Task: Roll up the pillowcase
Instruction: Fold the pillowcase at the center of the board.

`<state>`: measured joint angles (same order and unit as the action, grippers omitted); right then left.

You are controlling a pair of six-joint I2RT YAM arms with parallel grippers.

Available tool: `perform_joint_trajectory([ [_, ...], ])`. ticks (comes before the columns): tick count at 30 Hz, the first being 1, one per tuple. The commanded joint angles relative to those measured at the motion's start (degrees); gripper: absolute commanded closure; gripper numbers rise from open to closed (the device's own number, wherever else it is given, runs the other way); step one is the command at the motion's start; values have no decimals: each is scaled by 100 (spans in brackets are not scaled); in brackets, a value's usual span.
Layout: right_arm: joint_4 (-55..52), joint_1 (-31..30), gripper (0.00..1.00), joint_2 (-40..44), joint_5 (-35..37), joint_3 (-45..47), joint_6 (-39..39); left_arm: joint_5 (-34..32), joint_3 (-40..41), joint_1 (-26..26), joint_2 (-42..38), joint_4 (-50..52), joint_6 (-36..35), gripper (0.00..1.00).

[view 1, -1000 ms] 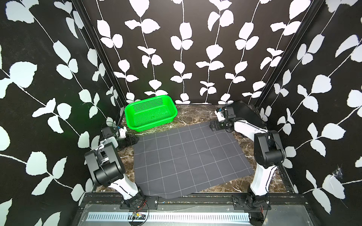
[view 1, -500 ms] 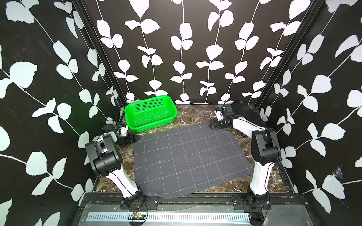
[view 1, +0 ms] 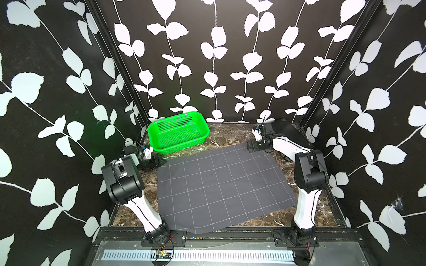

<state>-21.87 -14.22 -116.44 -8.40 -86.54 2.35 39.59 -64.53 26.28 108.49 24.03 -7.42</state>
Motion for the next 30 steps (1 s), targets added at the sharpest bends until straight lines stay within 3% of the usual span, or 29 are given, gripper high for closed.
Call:
perform_joint_trajectory([
  [1,-97,-21,3,-161,28,-282,2,-113,-37,-49,149,358,-34,38],
  [12,-307,-25,9,-693,773,-989,195,-131,-208,-38,23,556,-144,88],
  [20,-805,9,14,-1248,1100,-1845,354,-470,-353,-44,-487,866,-178,100],
  [25,-1150,77,16,-1568,1098,-2327,451,-968,-367,-43,-772,1174,-281,100],
  [30,-1616,92,19,-2050,901,-3029,481,-972,-332,-36,-867,1245,-334,100],
])
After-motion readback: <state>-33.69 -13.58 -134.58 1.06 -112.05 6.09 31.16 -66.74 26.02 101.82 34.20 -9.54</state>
